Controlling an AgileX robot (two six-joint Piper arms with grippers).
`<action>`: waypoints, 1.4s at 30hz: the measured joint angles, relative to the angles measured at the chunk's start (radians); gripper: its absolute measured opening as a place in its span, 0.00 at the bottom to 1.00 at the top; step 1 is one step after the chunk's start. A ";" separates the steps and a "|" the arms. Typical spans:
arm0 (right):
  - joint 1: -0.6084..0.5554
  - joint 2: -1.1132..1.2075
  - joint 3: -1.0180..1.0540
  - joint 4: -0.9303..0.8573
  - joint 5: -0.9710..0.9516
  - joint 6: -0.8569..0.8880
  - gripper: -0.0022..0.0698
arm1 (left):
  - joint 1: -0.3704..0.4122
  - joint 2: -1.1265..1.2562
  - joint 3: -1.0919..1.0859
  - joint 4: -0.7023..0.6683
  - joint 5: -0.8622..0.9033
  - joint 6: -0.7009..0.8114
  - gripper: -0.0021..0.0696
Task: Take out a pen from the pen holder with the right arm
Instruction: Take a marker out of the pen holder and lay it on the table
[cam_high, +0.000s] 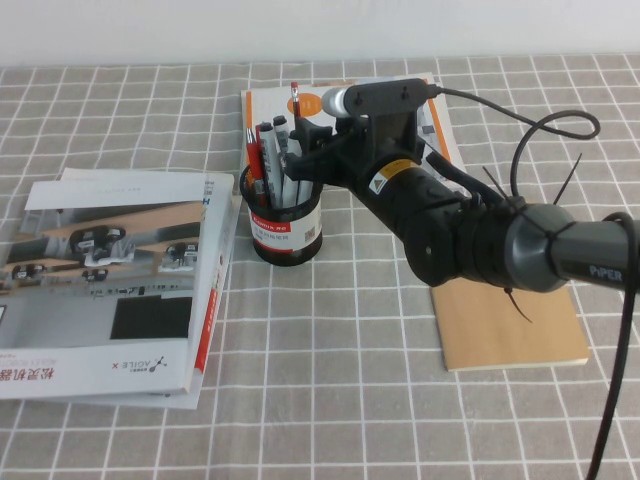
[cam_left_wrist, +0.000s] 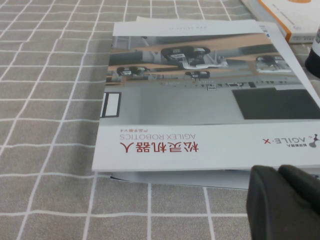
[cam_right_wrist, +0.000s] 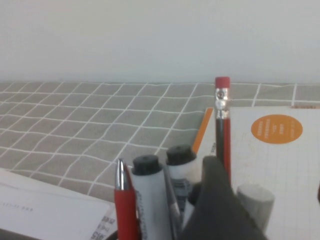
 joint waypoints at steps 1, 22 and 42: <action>0.000 0.004 -0.002 0.000 0.002 0.000 0.53 | 0.000 0.000 0.000 0.000 0.000 0.000 0.02; -0.001 0.012 -0.003 0.001 0.008 0.000 0.27 | 0.000 0.000 0.000 0.000 0.000 0.000 0.02; -0.001 -0.019 -0.003 -0.005 0.057 0.000 0.01 | 0.000 0.000 0.000 0.000 0.000 0.000 0.02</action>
